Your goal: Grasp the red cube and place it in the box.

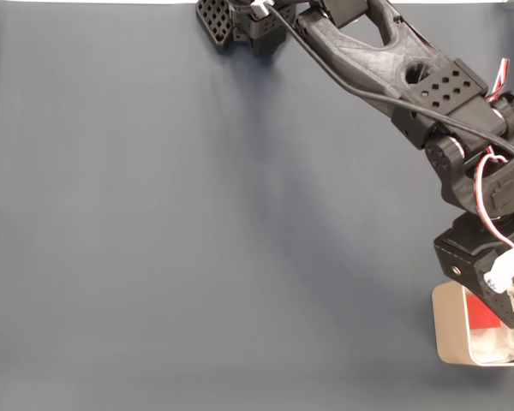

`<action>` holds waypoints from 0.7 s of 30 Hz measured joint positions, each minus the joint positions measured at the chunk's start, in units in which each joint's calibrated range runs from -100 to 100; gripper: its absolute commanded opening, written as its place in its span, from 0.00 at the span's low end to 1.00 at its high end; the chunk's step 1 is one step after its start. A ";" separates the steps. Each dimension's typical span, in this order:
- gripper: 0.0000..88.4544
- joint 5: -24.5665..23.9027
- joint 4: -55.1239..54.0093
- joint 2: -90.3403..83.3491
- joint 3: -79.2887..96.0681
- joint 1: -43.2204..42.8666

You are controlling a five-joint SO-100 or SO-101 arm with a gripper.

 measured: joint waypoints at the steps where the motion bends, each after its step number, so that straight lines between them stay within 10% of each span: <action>1: 0.44 0.00 -0.16 0.00 0.00 0.00; 7: 0.00 0.24 -0.24 0.00 0.00 0.00; 21: 0.00 -3.42 -5.33 -27.88 27.03 11.50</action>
